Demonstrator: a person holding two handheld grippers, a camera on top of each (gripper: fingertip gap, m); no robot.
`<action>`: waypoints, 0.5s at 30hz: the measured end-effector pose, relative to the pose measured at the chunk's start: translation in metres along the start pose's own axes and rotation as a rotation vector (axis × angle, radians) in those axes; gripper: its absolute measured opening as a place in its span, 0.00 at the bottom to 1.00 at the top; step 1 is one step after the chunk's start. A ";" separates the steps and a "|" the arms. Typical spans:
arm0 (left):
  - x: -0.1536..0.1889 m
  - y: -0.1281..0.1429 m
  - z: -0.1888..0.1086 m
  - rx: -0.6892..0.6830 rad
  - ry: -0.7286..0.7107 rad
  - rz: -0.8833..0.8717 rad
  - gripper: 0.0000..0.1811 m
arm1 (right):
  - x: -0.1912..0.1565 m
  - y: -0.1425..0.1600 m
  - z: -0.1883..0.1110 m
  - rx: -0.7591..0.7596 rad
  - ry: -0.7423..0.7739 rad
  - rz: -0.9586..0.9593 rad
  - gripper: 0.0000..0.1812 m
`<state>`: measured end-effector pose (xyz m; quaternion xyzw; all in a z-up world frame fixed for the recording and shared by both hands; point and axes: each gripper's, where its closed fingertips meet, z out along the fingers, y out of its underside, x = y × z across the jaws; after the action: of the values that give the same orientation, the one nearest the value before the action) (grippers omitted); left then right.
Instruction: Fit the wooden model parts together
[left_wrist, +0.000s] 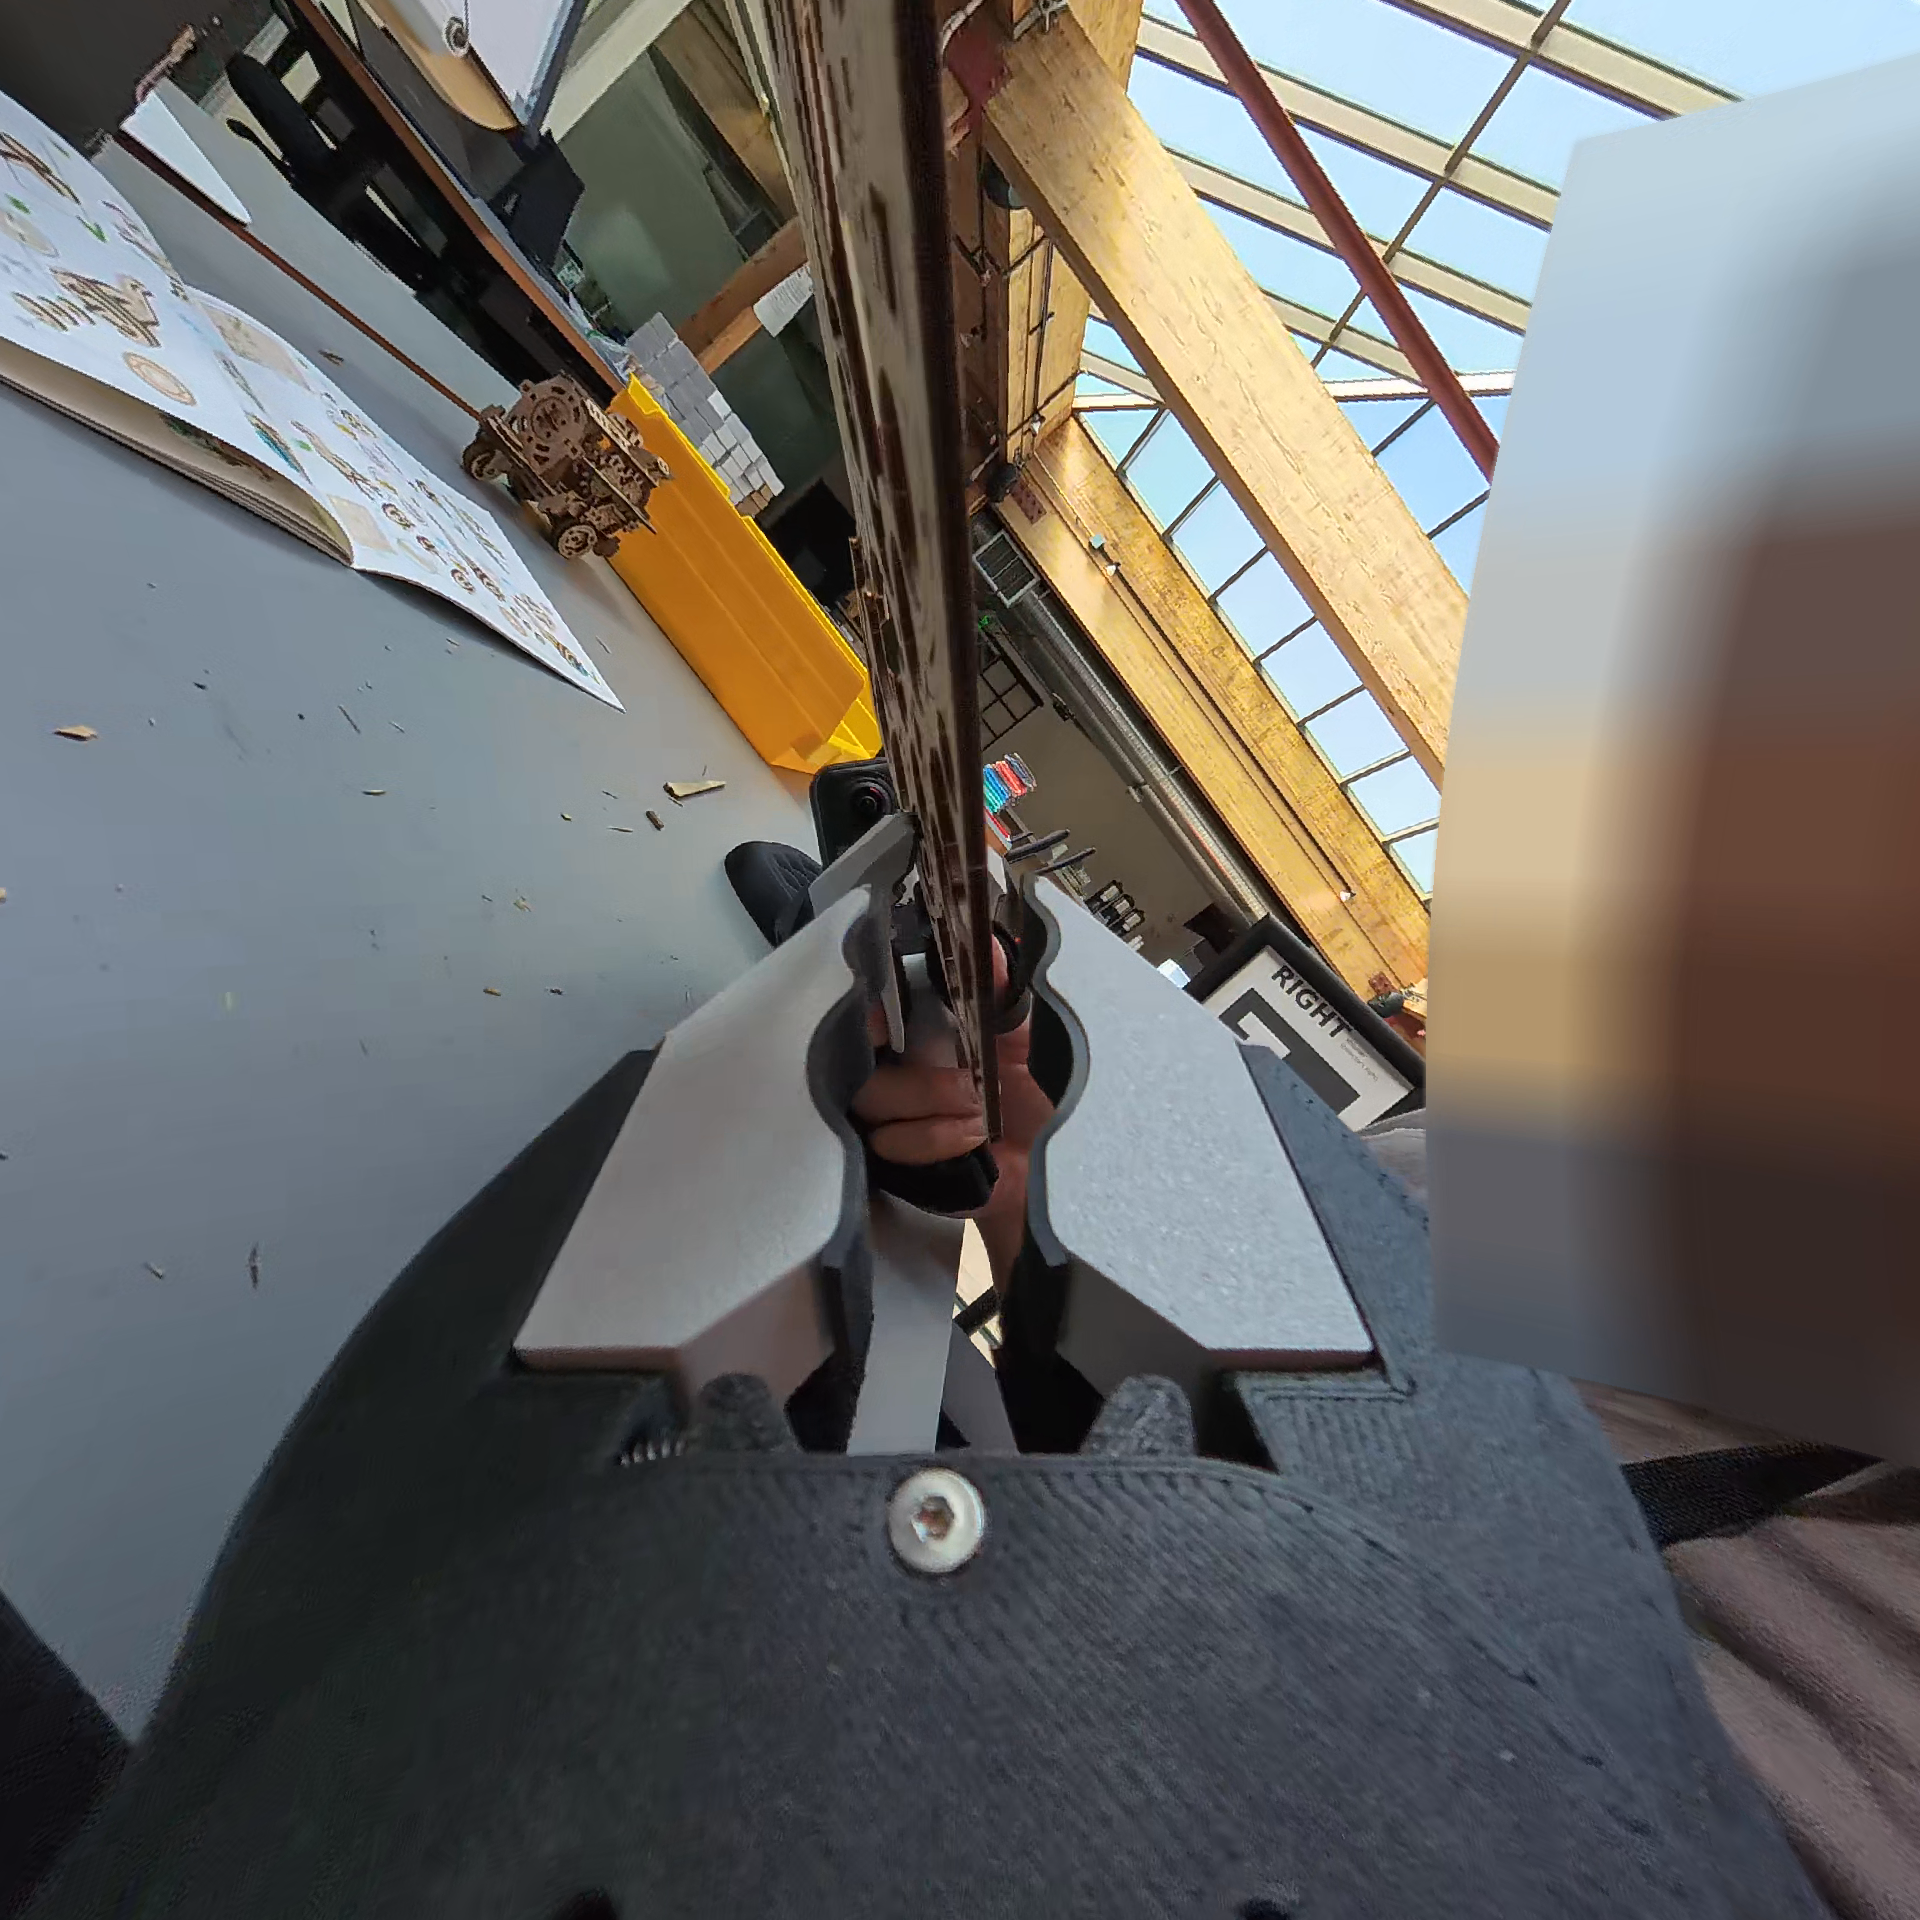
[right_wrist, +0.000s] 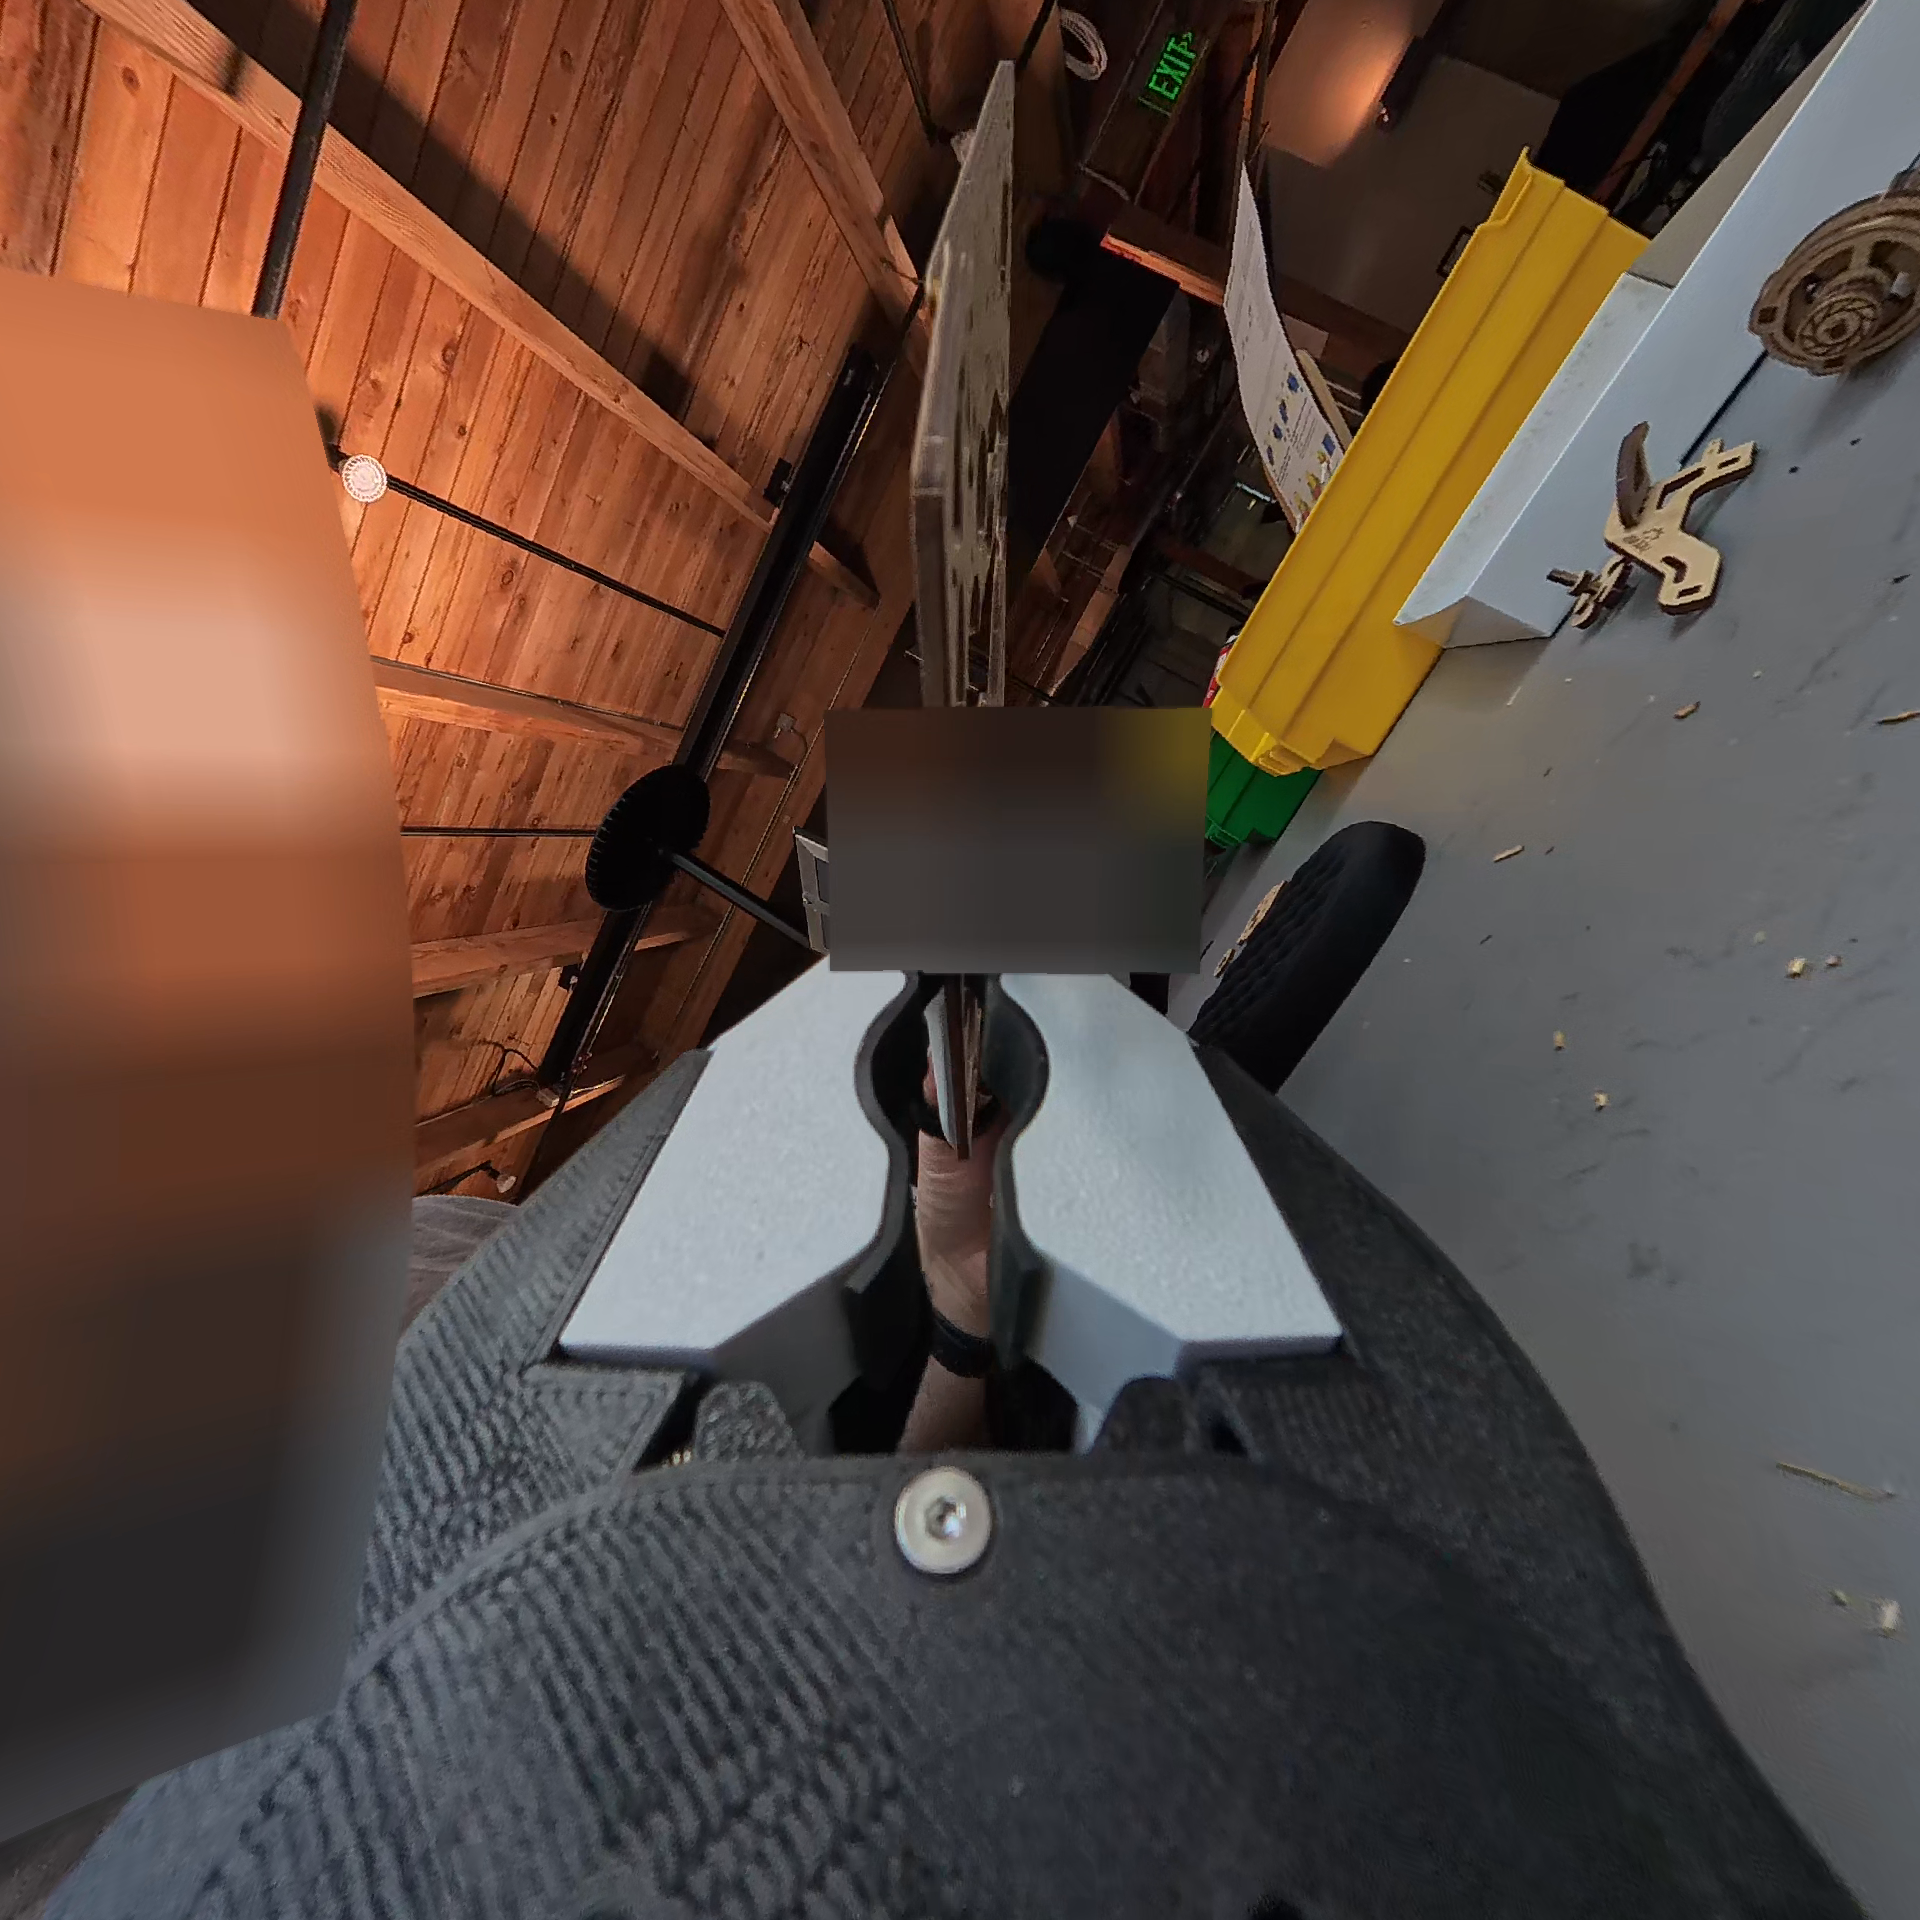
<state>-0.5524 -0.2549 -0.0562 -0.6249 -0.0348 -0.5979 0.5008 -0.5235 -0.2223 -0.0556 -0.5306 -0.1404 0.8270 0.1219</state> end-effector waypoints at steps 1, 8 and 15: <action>0.000 0.001 0.001 -0.002 0.004 -0.003 0.12 | -0.001 0.000 0.000 0.008 -0.006 0.002 0.01; 0.001 0.008 0.011 -0.032 -0.003 0.017 0.11 | -0.001 -0.002 0.000 0.031 -0.010 0.002 0.01; -0.001 0.001 0.011 0.003 -0.008 0.021 0.03 | 0.000 0.000 0.000 0.028 -0.011 -0.005 0.01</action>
<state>-0.5445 -0.2474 -0.0551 -0.6270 -0.0312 -0.5901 0.5076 -0.5233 -0.2223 -0.0552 -0.5241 -0.1306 0.8314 0.1307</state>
